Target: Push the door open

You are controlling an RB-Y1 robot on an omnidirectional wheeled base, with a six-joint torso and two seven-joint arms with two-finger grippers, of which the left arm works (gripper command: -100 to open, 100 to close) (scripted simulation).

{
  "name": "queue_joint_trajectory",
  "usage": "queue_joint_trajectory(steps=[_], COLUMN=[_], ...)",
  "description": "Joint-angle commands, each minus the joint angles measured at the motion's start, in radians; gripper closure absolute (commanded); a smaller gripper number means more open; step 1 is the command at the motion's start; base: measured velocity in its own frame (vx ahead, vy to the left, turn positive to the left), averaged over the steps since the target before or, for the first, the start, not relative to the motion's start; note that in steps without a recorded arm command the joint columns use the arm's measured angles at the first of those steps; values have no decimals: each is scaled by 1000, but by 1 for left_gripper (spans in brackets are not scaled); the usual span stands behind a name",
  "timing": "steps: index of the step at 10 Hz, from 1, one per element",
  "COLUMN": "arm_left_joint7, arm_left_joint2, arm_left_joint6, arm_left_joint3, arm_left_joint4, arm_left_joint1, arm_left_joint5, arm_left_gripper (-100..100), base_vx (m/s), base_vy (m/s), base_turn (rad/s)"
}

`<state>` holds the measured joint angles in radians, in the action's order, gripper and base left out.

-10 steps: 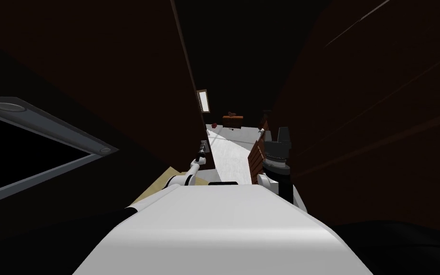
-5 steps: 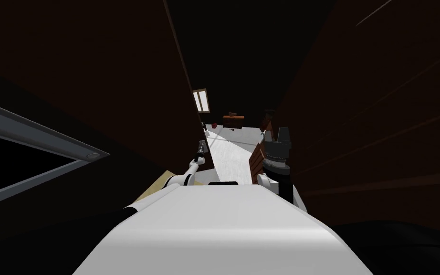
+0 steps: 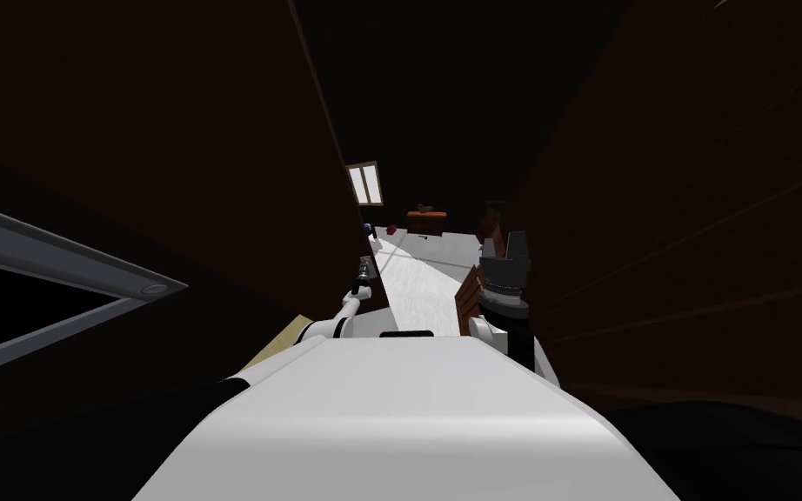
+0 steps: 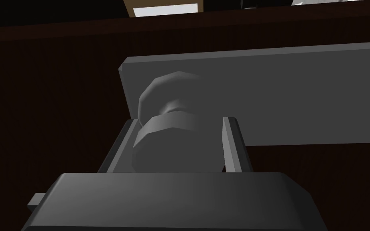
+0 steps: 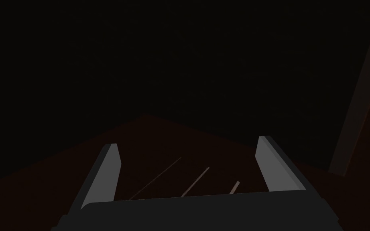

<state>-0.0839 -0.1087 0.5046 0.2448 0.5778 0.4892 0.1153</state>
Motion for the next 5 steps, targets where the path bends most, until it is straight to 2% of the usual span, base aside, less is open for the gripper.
queue_joint_trajectory(steps=[1, 2, 3, 4, 5], arm_left_joint7=[-11, -11, -11, -19, -21], arm_left_joint2=[-14, -14, -14, -24, -27], arm_left_joint6=[-7, -7, -7, -7, -8], arm_left_joint3=[25, 25, 25, 47, 53], arm_left_joint4=[26, 6, 26, 26, 25], arm_left_joint1=[-11, -11, -11, -13, -14], arm_left_joint5=[8, 8, 8, 17, 19], arm_left_gripper=[100, 100, 100, 100, 100], base_vx=[194, 125, 42, 120, 167], base_vy=[-87, -45, -6, -43, -88], base_turn=[69, 23, -1, 38, 75])
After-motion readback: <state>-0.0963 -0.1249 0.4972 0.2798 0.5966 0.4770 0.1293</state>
